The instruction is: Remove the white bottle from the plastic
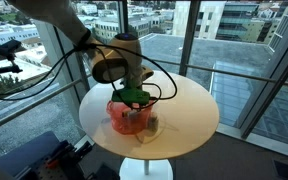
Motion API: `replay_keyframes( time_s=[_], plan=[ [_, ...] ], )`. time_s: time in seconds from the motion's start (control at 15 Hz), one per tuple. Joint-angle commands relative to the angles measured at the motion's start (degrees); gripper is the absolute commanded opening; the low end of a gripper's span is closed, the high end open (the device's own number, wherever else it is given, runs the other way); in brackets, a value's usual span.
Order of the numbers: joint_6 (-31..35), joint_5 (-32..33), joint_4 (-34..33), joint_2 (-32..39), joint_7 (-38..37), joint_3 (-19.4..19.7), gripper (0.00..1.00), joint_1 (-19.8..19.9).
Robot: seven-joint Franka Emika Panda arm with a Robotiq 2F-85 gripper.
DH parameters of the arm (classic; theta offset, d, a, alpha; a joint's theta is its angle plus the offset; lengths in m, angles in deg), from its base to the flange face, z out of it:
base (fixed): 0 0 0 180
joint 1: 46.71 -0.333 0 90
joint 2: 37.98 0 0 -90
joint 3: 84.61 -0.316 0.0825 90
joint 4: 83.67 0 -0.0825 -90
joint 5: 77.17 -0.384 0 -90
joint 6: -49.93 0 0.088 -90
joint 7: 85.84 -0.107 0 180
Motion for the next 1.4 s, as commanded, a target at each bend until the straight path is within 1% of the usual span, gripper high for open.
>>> replay_keyframes(
  time_s=[0.0,0.2,0.27,0.4,0.6,0.93,1.33],
  plan=[
    [-0.7,1.4,-0.1,-1.0,-0.5,-0.2,0.73,1.0],
    [-0.9,1.8,0.2,-1.0,-1.6,0.1,0.96,1.1],
    [-1.1,1.8,0.2,-1.0,-2.3,0.1,1.00,1.1],
    [-1.4,2.3,0.5,-1.0,-3.7,0.3,1.00,0.9],
    [-1.9,2.3,0.8,-0.9,-3.5,0.1,1.00,0.9],
    [-4.2,0.6,0.9,-1.4,1.2,-1.0,1.00,1.1],
    [-4.8,1.1,0.8,-1.4,9.6,-1.5,1.00,1.2]
  ],
)
